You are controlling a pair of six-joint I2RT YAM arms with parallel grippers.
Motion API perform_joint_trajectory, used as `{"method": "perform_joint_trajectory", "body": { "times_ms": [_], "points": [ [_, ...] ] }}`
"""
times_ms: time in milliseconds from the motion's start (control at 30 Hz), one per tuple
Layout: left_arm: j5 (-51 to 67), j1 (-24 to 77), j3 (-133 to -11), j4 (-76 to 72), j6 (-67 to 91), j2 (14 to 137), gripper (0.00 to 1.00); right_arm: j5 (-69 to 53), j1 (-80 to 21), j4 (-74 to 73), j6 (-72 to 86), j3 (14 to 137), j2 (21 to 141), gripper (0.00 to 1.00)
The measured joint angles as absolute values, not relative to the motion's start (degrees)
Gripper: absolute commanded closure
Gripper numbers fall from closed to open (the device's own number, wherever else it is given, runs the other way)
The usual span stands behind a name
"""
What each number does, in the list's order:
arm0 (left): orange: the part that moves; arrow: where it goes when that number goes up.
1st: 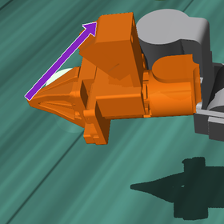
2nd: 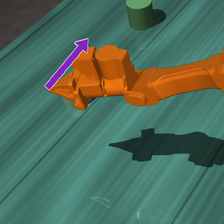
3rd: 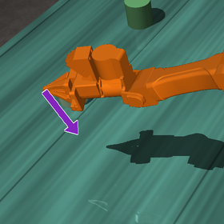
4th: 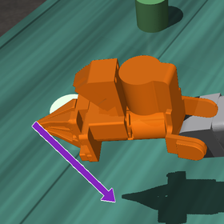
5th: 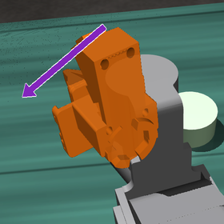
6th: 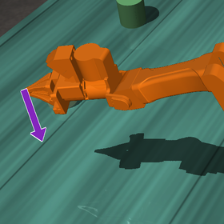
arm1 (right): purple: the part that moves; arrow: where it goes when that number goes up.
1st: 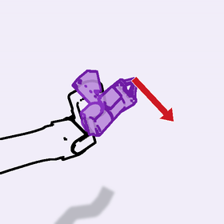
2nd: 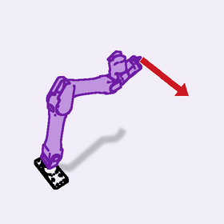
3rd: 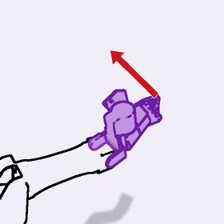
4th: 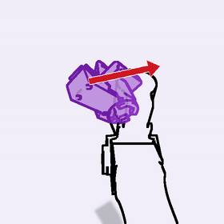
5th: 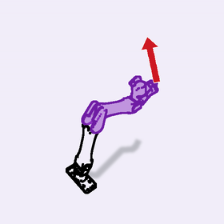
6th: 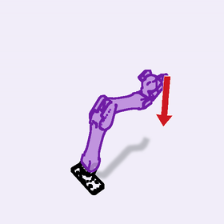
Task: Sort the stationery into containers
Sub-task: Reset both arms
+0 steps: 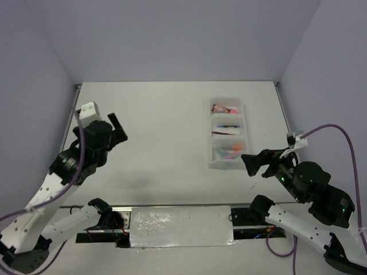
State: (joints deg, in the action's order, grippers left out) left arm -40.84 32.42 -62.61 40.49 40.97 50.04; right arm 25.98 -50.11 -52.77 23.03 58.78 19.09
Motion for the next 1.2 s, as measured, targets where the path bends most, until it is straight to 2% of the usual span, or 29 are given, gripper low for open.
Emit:
{"method": "perform_joint_trajectory", "body": {
  "times_ms": [267,433,767,1200],
  "points": [
    [-45.0,32.4,-61.5,51.4,38.5,33.7,0.01,31.6,-50.1,-57.5,22.4,61.5,20.7,0.00],
    [-47.0,32.4,-59.4,54.3,37.0,28.9,0.01,34.3,-50.1,-59.9,22.2,63.6,20.5,0.00],
    [-47.8,32.4,-55.9,53.6,34.8,23.6,0.01,38.0,-50.1,-62.3,22.3,63.1,16.3,0.00],
    [-47.7,32.4,-54.9,52.3,34.5,22.9,0.01,38.4,-50.1,-62.2,22.9,61.6,16.2,0.00]
  ]
}}
